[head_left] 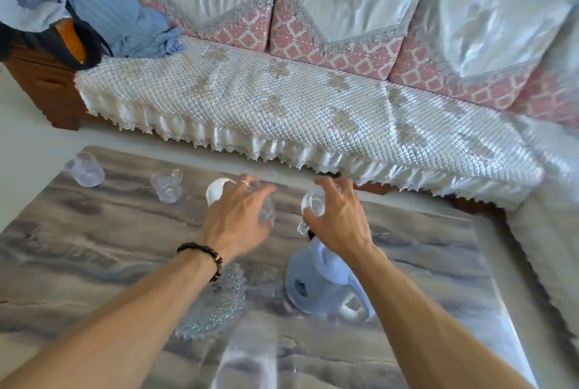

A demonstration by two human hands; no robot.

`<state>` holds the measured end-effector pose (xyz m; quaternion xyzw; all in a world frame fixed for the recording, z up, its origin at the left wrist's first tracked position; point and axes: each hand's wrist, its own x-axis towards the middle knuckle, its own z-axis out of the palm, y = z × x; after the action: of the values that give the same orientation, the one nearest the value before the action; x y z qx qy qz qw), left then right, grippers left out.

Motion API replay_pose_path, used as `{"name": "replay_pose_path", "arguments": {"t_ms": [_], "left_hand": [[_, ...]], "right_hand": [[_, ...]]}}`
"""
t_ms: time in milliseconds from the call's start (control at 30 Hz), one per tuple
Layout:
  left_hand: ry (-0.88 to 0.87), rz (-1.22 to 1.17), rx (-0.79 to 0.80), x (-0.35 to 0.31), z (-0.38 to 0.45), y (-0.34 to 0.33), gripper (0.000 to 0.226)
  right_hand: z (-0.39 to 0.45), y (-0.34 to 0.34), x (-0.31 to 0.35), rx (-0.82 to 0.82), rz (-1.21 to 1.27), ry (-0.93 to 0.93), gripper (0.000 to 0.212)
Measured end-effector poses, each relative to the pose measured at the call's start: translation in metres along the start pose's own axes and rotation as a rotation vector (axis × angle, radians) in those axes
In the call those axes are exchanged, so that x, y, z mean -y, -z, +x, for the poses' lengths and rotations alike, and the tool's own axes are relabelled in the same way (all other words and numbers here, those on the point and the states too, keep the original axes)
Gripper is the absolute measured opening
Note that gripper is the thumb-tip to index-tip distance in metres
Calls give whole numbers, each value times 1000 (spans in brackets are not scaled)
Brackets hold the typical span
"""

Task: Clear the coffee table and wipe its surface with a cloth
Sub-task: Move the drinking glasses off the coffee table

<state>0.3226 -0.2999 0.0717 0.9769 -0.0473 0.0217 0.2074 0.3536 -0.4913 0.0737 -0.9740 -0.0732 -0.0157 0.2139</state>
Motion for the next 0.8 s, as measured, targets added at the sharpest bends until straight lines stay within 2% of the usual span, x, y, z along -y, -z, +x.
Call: {"name": "replay_pose_path", "arguments": {"t_ms": [167,333,533,667,800], "left_hand": [[-96,-16,12,-128,74,-59,56],[-182,-2,138,-230,122,-149,56],[-287,49,280,-305,159,-266,54],[-332,50,350,-346,176,-341,56],[-360,65,403,-371,181,-387,56]], "right_hand": [[25,60,-147,-33,-21,-92,61],[14,85,-288,2,-38,-254,64],[-2,69,-415,43,-22,-458,71],[-11,47,-488,58,22,-560,68],[-23,30,-527,79,38,-612,69]]}}
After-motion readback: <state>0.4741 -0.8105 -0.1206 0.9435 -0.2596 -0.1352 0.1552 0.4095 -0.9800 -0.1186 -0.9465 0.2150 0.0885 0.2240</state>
